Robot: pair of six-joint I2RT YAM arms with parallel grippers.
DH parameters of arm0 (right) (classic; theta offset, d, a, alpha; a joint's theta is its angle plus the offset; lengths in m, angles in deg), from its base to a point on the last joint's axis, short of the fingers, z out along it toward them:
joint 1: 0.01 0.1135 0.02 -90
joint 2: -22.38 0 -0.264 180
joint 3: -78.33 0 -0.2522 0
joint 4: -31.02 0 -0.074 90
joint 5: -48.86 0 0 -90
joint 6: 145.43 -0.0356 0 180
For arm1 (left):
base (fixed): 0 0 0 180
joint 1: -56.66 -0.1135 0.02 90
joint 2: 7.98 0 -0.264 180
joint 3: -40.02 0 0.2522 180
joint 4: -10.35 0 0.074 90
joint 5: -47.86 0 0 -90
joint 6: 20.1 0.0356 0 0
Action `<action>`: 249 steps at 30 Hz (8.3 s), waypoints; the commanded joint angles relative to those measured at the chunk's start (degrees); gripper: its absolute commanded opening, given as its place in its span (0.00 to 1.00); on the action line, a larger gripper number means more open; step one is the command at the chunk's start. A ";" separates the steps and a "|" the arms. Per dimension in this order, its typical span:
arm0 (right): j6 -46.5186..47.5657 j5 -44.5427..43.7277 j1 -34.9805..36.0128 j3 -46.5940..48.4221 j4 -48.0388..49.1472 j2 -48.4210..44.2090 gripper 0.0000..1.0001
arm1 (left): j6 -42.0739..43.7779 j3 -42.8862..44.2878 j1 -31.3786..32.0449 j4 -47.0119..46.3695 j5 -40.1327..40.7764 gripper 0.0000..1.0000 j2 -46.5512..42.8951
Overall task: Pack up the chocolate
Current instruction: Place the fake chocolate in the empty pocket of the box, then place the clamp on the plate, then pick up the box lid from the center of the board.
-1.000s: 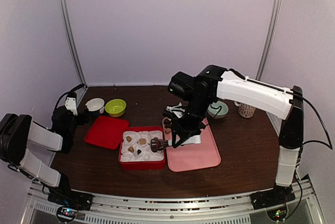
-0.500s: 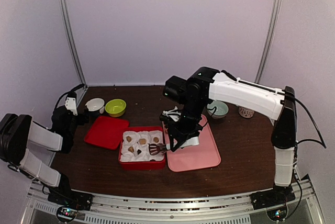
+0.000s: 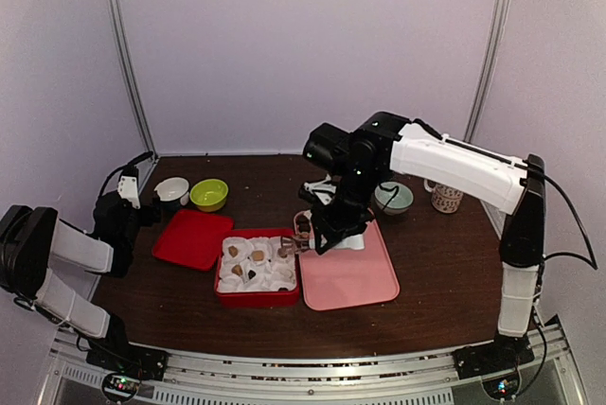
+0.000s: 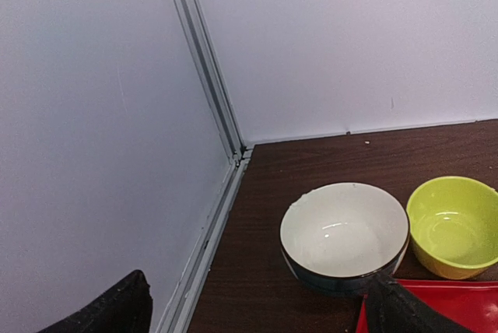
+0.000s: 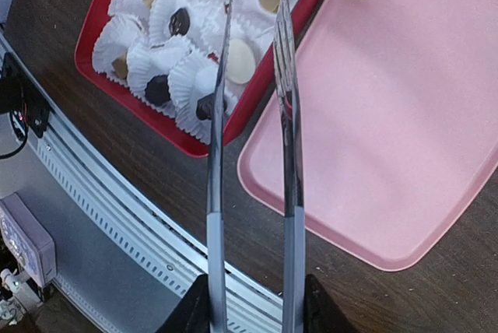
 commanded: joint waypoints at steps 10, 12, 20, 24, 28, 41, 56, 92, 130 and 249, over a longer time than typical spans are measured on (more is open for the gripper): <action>1.48 -21.52 -5.47 -15.41 8.42 -17.73 0.32 | -0.47 0.00 -0.42 -3.00 -0.30 0.98 0.49; 4.22 -21.76 -6.47 -19.15 10.56 -19.60 0.31 | -0.45 0.07 -0.38 -3.01 -0.29 0.98 0.44; 11.25 -22.14 -10.65 -31.29 15.86 -27.27 0.31 | -0.45 0.05 -0.39 -2.96 -0.32 0.98 0.49; 13.76 -25.35 -10.80 -35.26 16.45 -29.30 0.31 | -0.46 0.00 -0.38 -2.91 -0.33 0.98 0.49; 14.46 -27.22 -10.87 -37.95 18.66 -31.17 0.31 | -0.45 0.04 -0.39 -2.97 -0.35 0.98 0.47; 14.79 -23.56 -15.72 -45.96 25.39 -35.83 0.31 | -0.47 0.06 -0.44 -2.94 -0.33 0.98 0.48; 11.51 -21.18 -17.30 -52.03 33.53 -35.31 0.31 | -0.46 0.02 -0.37 -2.94 -0.28 0.98 0.49; 5.11 -19.21 -16.98 -66.40 55.50 -40.15 0.32 | -0.79 0.67 -0.90 -1.58 -1.63 0.98 0.41; 6.14 -22.25 -12.64 -63.94 54.25 -29.18 0.32 | -26.00 28.20 -0.59 82.49 -5.72 0.83 -5.32; 11.87 -26.19 -5.81 -72.05 72.21 -53.09 0.62 | -25.87 55.05 11.16 105.23 -10.48 0.00 -22.23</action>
